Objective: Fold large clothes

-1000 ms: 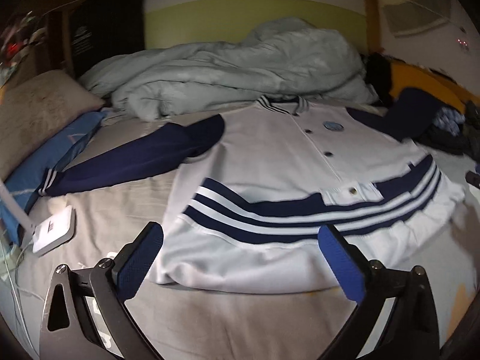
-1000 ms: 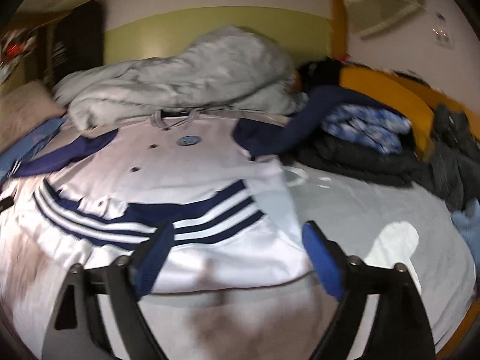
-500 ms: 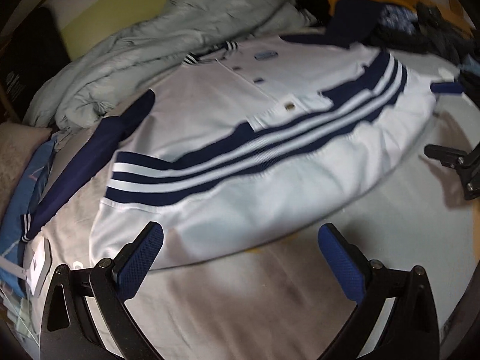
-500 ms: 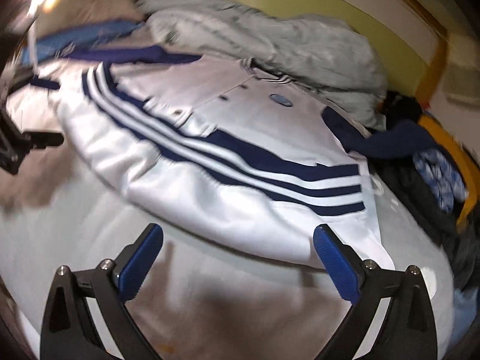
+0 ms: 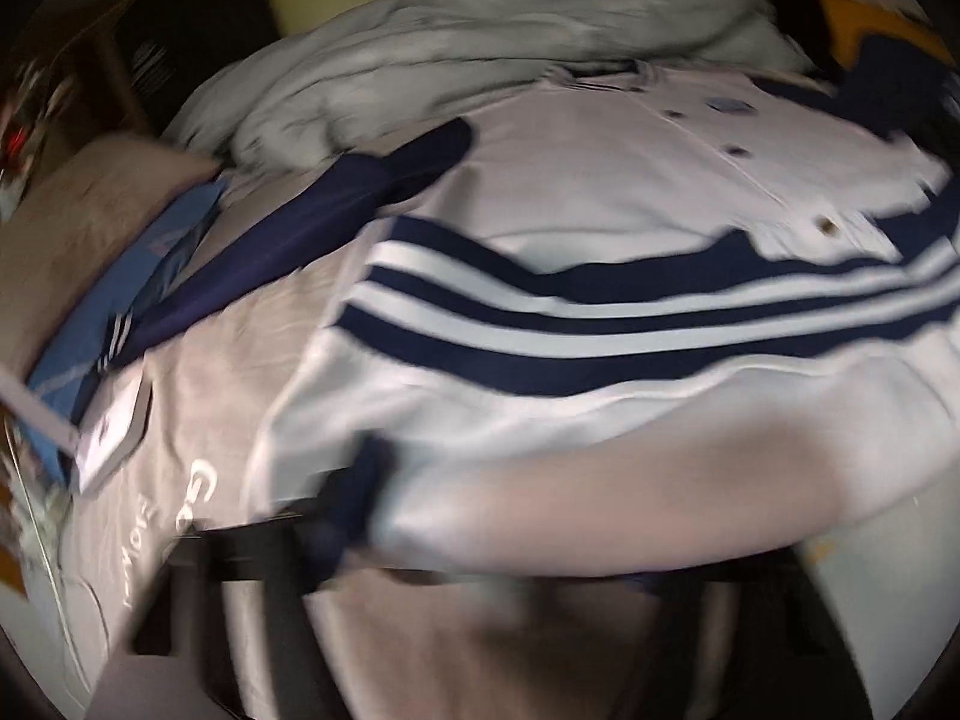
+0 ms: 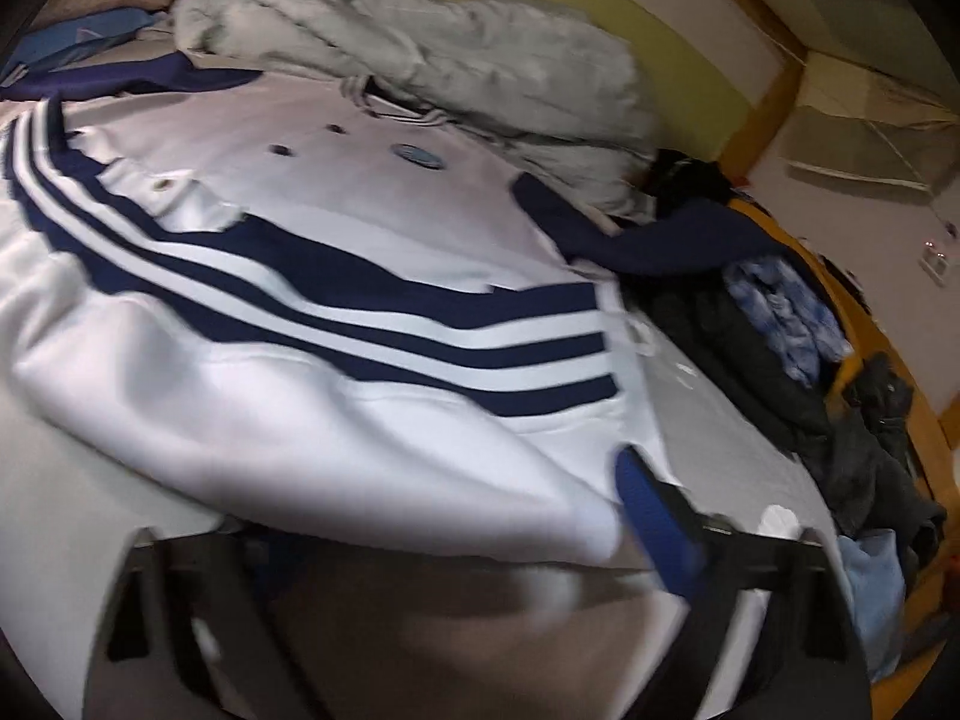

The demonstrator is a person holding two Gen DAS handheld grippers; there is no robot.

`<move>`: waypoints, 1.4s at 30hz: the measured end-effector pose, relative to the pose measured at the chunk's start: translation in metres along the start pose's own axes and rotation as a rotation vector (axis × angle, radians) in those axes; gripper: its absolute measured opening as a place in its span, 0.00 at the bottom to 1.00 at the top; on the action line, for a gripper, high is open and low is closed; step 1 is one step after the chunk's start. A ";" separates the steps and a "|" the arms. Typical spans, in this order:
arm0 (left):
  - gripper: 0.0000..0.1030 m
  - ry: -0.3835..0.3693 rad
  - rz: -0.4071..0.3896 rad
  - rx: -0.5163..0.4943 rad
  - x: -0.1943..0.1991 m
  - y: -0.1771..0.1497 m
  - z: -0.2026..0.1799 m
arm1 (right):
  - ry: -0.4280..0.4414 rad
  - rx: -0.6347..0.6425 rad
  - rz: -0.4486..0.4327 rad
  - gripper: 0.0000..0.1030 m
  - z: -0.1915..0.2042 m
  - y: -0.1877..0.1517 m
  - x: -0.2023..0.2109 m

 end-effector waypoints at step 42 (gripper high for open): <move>0.25 -0.239 0.220 0.124 0.054 0.046 0.029 | 0.279 -0.204 0.096 0.23 -0.076 0.033 0.024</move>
Point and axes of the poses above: each gripper's, at about its wrist camera, not at the fingertips, and x roughly against the way its jaws point, z to its left, y to its top, the point moved 4 cm from there along -x, roughly the way its jaws point, and after that the axes turned 5 degrees about x, right-handed, at the moved point
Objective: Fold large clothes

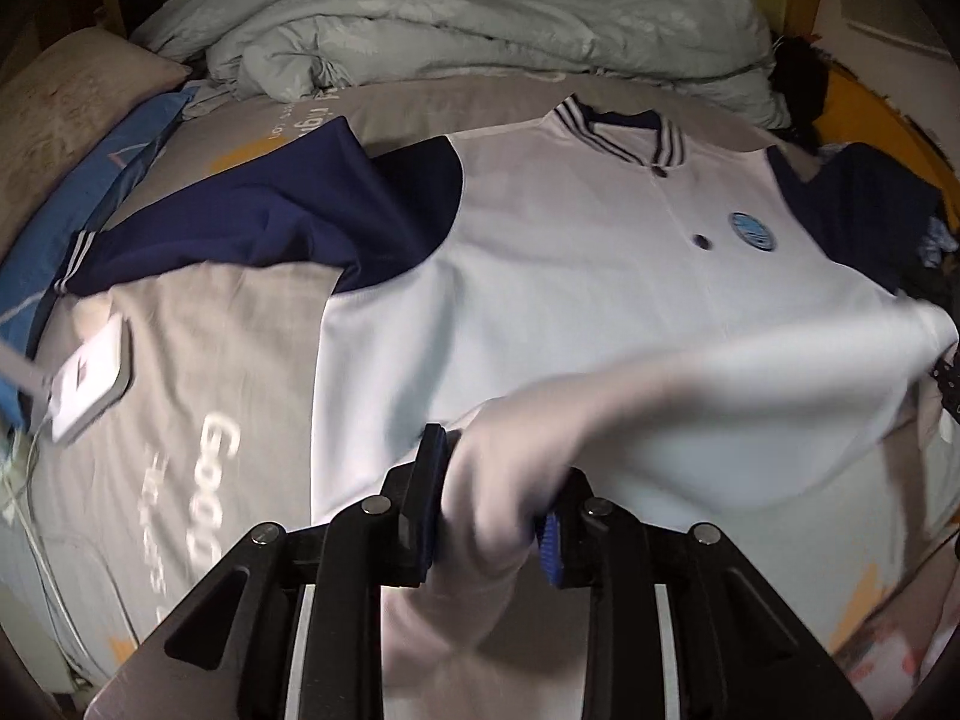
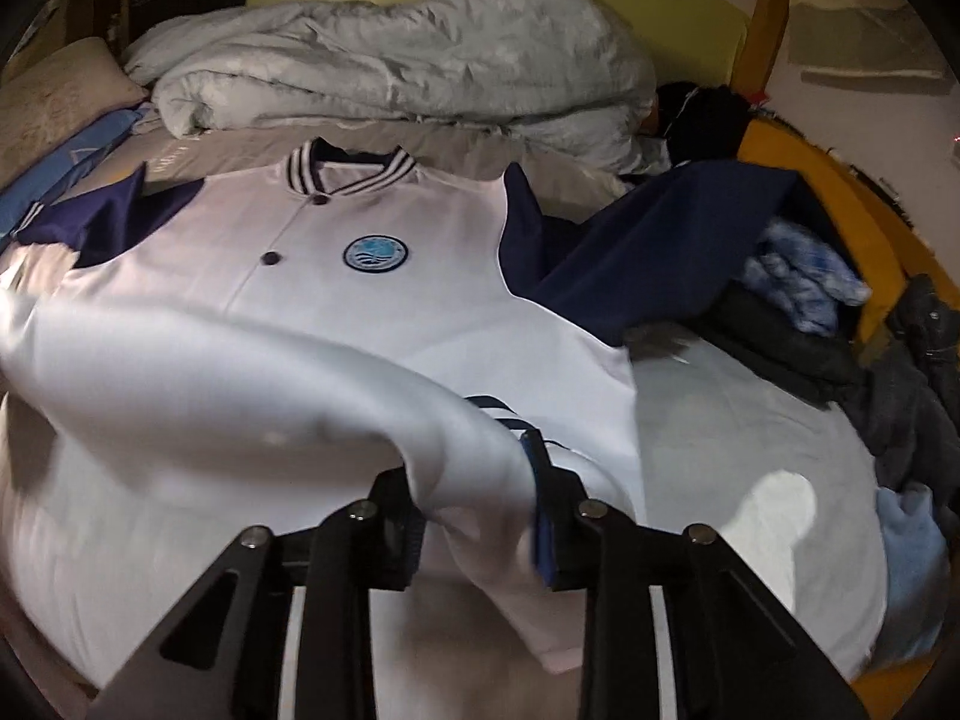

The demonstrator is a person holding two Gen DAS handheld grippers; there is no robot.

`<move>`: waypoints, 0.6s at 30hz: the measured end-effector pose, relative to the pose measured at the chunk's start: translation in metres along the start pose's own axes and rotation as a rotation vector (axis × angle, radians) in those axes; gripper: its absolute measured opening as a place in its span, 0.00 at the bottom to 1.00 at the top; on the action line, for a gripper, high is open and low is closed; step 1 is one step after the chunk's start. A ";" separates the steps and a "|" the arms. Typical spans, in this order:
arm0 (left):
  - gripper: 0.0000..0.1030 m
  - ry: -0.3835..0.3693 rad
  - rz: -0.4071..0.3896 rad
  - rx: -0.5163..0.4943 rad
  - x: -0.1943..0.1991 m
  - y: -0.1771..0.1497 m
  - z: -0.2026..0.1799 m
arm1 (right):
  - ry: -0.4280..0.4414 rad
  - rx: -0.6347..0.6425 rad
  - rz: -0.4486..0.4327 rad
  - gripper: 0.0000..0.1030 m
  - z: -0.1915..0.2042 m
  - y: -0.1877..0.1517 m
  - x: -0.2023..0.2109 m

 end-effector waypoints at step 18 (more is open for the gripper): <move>0.83 -0.026 -0.237 0.052 -0.016 0.024 0.009 | -0.004 -0.142 -0.080 0.80 -0.030 0.021 -0.044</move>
Point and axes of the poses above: each gripper's, at about its wrist camera, not at the fingertips, and x roughly against the way its jaws point, z to its left, y to its top, the point moved 4 cm from there along -x, roughly the way its jaws point, and after that the axes turned 5 degrees about x, right-handed, at the moved point
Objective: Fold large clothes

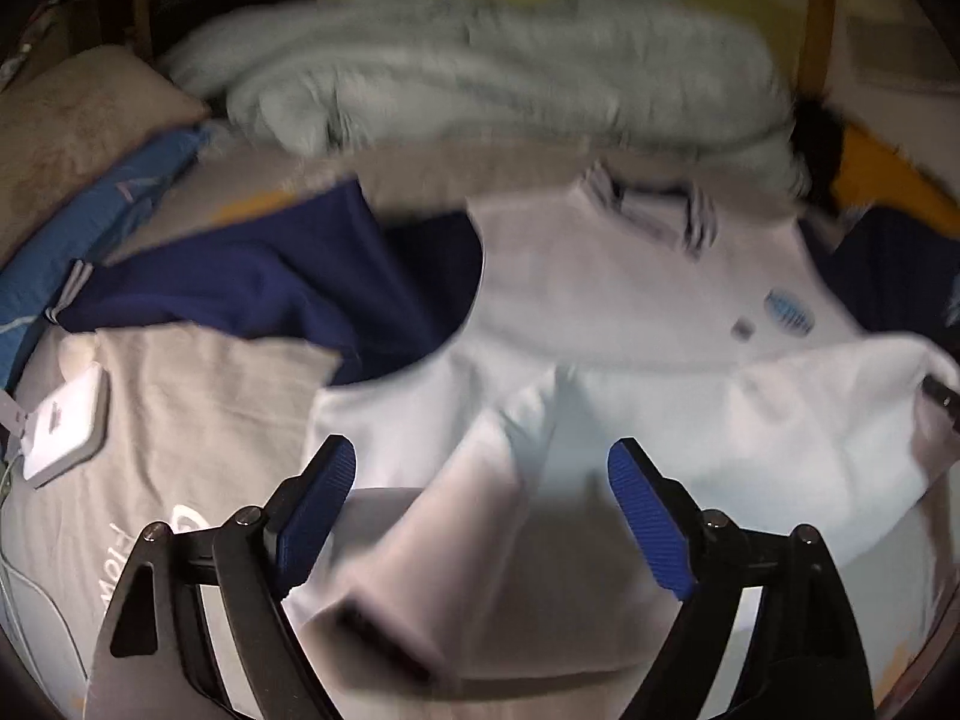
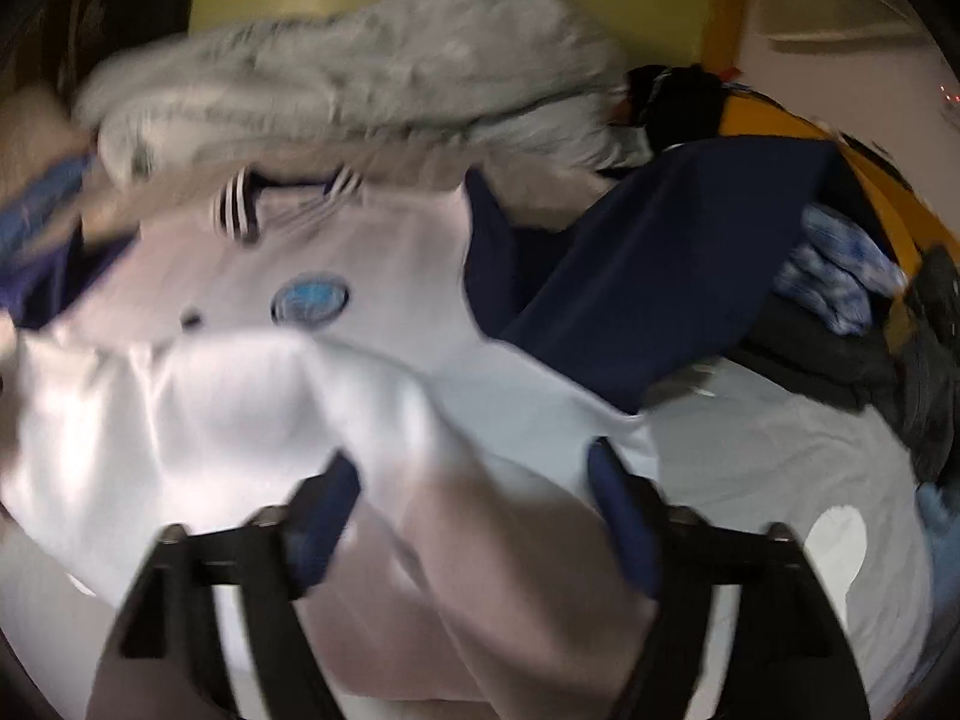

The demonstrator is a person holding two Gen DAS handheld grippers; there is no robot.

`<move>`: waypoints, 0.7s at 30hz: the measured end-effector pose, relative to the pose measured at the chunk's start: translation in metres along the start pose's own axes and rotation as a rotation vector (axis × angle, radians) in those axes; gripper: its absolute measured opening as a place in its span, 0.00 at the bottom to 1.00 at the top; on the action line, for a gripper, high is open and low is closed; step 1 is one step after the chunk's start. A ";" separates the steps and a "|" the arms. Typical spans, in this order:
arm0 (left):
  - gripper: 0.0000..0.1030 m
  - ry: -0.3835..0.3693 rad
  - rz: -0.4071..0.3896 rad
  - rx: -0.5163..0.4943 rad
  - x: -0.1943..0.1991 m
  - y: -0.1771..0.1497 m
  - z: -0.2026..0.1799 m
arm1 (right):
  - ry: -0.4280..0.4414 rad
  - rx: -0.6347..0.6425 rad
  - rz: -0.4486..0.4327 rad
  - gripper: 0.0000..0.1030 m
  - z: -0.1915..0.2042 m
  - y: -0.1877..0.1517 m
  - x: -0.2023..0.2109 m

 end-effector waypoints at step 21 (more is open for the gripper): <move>0.98 -0.015 -0.144 -0.011 0.068 -0.034 0.006 | 0.183 -0.176 -0.106 1.00 -0.029 -0.029 0.069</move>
Point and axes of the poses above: each gripper's, at about its wrist camera, not at the fingertips, and x roughly against the way its jaws point, z to its left, y to its top, the point moved 4 cm from there along -x, roughly the way its jaws point, and after that the axes turned 5 degrees about x, right-handed, at the moved point
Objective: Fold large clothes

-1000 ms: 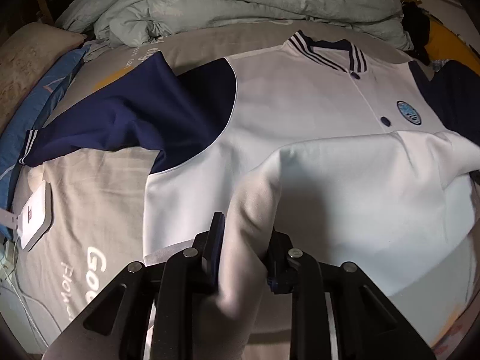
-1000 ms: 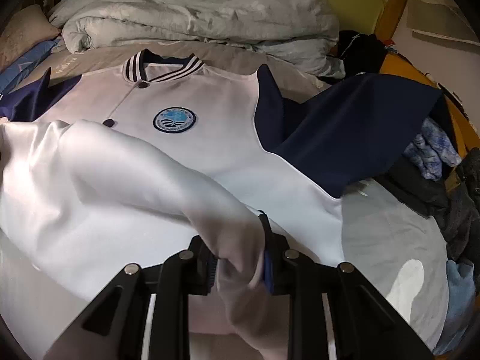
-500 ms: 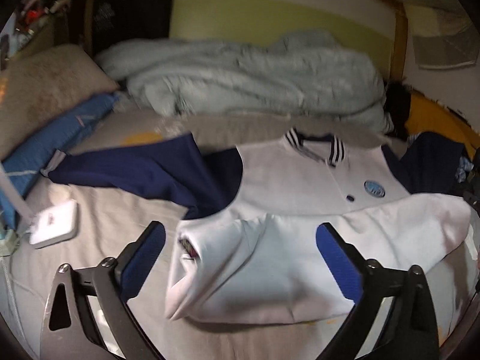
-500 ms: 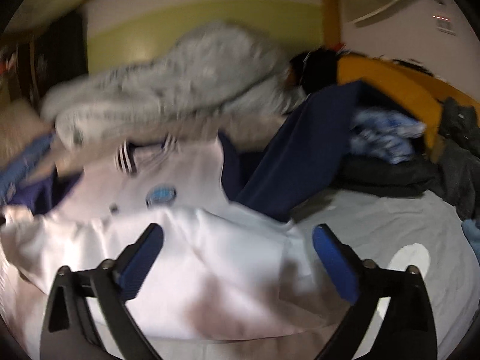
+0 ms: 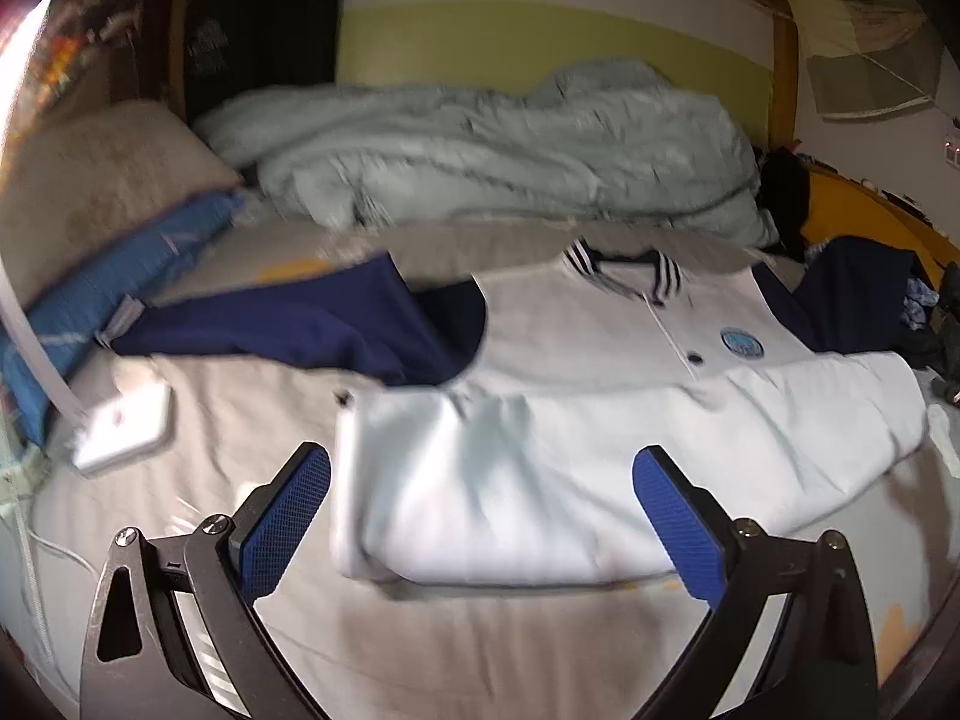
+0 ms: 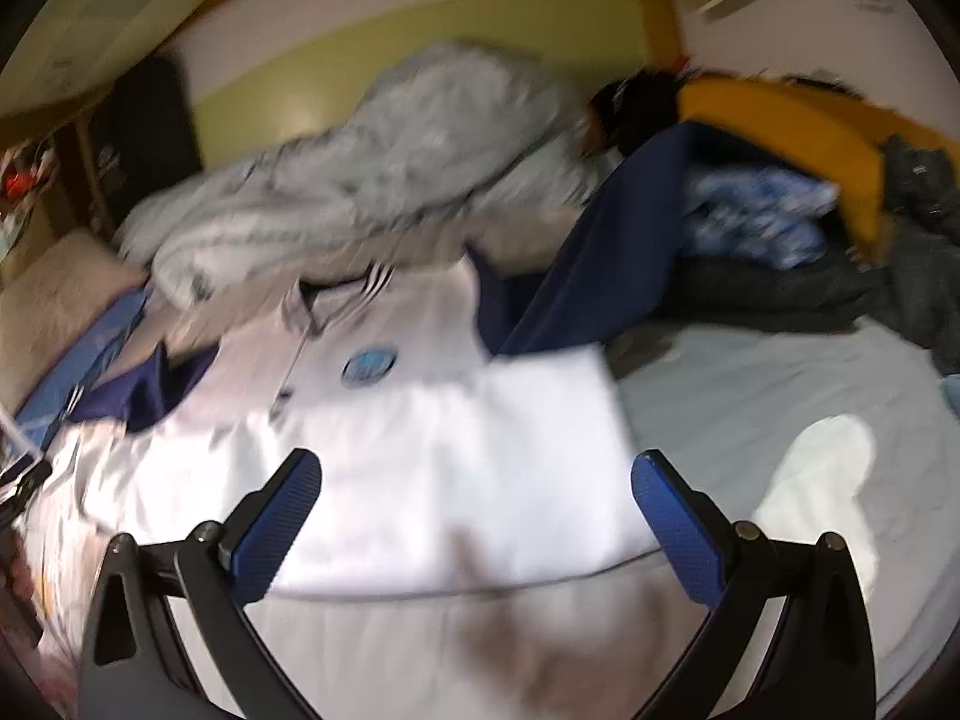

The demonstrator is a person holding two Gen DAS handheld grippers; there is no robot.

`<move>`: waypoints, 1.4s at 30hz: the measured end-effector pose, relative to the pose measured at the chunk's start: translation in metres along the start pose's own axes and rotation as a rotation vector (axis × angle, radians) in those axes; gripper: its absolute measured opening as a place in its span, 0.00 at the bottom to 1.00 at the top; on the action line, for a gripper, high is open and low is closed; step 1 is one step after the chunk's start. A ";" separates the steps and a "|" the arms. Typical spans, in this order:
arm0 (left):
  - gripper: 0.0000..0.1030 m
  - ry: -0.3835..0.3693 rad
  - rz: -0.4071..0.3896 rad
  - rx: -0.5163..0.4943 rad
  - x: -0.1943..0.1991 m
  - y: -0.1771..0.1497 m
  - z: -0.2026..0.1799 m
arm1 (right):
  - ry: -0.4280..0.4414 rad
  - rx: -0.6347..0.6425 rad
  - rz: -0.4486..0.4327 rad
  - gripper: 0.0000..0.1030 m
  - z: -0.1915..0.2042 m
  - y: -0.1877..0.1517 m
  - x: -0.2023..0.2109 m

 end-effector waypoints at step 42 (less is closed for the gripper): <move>1.00 -0.034 -0.024 -0.034 -0.025 -0.014 -0.024 | -0.059 0.014 0.088 1.00 -0.009 -0.015 -0.036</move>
Point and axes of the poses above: each gripper's, at about its wrist camera, not at the fingertips, and x roughly against the way its jaws point, z to its left, y to its top, the point moved 4 cm from there along -x, roughly the way its jaws point, and after that the axes turned 5 degrees about x, right-handed, at the moved point
